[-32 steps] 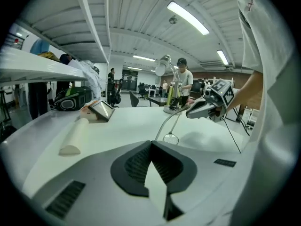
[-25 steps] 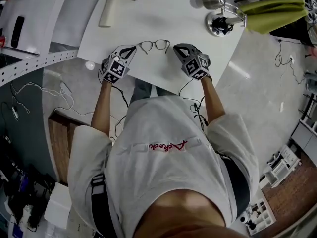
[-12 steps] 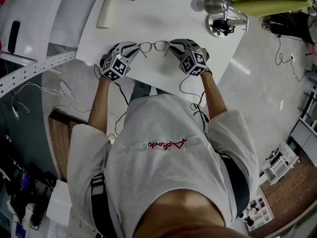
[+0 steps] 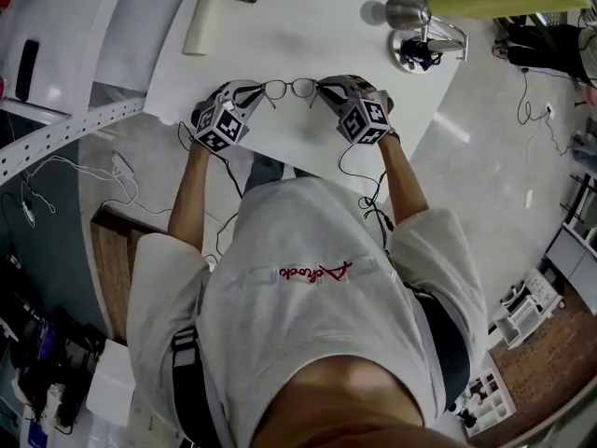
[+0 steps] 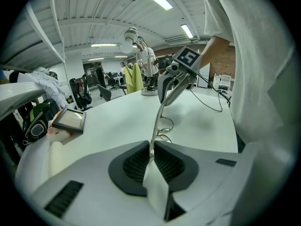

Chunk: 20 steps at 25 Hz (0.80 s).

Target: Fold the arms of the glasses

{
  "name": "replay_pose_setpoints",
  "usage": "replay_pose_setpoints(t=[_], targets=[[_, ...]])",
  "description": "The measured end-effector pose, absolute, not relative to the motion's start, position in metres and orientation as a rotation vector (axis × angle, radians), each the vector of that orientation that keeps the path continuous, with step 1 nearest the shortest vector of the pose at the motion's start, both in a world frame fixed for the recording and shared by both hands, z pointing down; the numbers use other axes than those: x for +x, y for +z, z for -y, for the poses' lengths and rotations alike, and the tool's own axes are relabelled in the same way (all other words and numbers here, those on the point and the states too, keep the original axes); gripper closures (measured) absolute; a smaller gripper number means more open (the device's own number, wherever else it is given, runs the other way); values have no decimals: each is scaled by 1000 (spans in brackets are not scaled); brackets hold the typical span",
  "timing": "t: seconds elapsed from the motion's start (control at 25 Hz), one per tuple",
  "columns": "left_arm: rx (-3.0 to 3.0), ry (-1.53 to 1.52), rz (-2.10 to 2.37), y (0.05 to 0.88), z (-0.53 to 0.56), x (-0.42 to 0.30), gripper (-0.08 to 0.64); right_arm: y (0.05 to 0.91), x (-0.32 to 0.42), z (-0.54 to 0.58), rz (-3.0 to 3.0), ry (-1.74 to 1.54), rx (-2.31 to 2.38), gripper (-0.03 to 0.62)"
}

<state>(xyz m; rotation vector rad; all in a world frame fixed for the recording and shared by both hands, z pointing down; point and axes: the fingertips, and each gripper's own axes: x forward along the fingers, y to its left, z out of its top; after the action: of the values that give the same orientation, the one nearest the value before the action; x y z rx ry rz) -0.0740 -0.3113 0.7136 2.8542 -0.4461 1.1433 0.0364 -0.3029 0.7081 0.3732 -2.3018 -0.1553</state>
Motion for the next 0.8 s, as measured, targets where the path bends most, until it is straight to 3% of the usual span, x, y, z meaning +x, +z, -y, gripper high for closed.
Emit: replay_pose_setpoints(t=[0.8], targets=[[2877, 1319, 190, 728, 317, -43, 503, 706, 41, 306, 2325, -83, 399, 548]])
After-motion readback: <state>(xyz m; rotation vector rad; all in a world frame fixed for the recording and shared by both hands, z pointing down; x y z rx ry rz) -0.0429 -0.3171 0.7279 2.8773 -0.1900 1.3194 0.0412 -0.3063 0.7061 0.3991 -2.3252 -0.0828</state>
